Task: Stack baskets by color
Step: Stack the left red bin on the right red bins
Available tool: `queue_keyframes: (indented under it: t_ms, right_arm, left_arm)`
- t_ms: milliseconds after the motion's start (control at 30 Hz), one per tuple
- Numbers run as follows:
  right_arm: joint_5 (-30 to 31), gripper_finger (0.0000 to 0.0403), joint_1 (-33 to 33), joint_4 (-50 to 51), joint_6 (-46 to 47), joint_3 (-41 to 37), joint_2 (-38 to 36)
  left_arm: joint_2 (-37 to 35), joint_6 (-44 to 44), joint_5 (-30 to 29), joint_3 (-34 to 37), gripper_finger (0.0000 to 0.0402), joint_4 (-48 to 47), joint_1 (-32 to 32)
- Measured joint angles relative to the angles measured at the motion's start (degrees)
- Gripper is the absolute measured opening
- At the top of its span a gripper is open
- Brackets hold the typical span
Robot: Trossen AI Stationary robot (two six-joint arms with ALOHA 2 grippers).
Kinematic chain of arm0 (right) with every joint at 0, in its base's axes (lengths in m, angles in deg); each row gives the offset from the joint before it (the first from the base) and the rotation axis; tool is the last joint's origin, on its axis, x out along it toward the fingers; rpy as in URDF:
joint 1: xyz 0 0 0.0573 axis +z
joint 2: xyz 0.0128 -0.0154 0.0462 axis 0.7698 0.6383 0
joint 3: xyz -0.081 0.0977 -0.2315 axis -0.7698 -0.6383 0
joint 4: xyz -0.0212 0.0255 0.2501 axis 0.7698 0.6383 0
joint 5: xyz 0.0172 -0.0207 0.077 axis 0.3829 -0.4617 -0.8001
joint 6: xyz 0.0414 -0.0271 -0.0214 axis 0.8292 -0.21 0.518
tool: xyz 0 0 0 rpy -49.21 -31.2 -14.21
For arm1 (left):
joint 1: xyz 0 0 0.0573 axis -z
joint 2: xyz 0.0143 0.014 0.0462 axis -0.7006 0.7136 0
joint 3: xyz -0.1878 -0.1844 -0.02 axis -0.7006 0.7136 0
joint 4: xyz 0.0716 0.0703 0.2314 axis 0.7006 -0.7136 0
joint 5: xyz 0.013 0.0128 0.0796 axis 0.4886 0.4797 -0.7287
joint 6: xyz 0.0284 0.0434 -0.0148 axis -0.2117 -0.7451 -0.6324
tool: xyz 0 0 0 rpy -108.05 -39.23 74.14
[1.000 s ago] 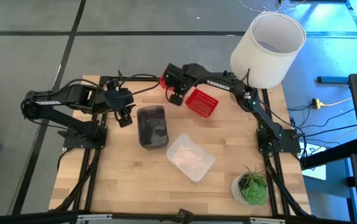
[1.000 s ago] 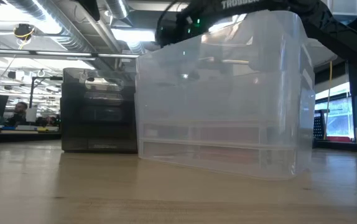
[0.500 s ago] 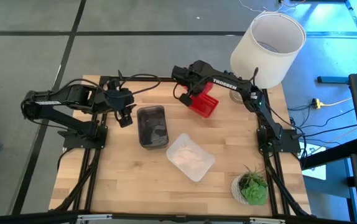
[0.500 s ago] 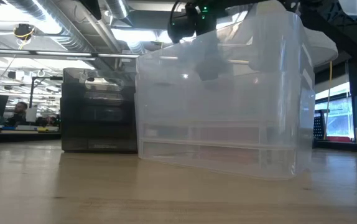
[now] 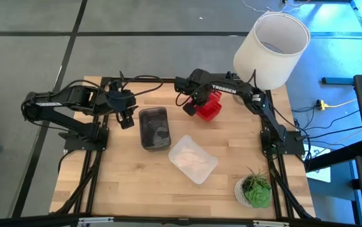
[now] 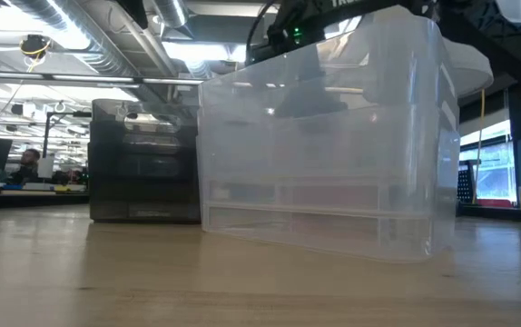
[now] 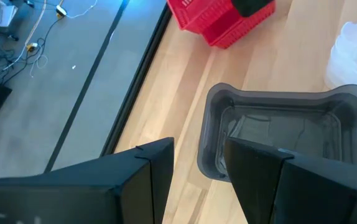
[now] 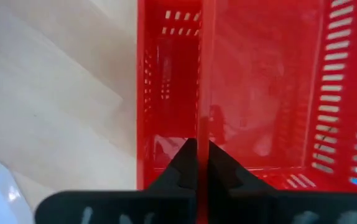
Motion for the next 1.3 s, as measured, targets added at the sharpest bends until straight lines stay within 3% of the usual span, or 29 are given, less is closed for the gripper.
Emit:
queue_keyframes:
  t_ms: [200,533,767,1100,1300]
  right_arm:
    - [-0.26,0.0000,0.83,-0.04,0.08,-0.59,-0.04]
    - [2.23,0.0000,2.73,-0.29,0.40,6.99,0.11]
    - [1.65,0.0000,5.28,-0.26,1.59,7.99,0.11]
    - [5.35,0.0000,7.73,-0.20,0.29,7.57,-5.50]
    - [10.67,0.0000,8.28,-0.30,3.63,-1.29,-12.40]
  left_arm:
    - [0.02,-0.02,0.00,0.00,0.0133,0.00,0.00]
    - [0.01,-0.04,0.00,0.00,0.0133,0.00,0.00]
    - [0.02,-0.03,0.00,0.00,0.0133,0.00,0.02]
    - [0.02,-0.02,2.53,0.00,0.0133,0.02,0.02]
    - [0.00,-0.02,2.97,0.00,0.0133,0.00,0.01]
